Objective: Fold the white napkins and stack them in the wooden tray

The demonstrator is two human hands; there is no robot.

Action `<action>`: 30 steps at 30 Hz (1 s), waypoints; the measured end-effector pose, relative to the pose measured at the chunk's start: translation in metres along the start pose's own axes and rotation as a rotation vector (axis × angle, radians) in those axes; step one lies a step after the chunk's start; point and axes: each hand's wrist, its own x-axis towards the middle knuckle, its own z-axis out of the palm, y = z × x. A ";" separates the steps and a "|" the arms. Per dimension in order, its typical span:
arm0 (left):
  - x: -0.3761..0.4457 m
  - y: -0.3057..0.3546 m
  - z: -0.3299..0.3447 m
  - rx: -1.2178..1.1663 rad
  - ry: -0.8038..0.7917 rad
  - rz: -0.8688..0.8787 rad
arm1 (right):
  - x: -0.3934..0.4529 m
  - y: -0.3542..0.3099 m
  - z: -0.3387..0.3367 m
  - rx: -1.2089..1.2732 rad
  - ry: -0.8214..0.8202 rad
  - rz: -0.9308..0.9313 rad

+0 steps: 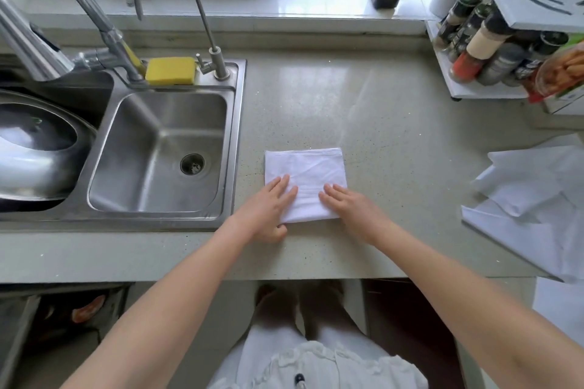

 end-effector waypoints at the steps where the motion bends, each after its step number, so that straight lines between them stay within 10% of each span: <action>1: -0.003 -0.002 -0.004 -0.102 0.013 0.003 | 0.002 0.002 -0.002 0.088 0.034 0.069; 11: -0.009 -0.012 -0.014 -1.050 0.220 -0.346 | 0.022 0.020 -0.023 0.465 0.098 0.421; 22: 0.025 -0.001 0.004 -0.604 0.356 -0.815 | 0.048 0.018 -0.011 0.391 0.253 0.564; 30: 0.023 0.022 0.013 -0.470 0.467 -0.812 | 0.059 0.012 -0.020 0.214 0.180 0.478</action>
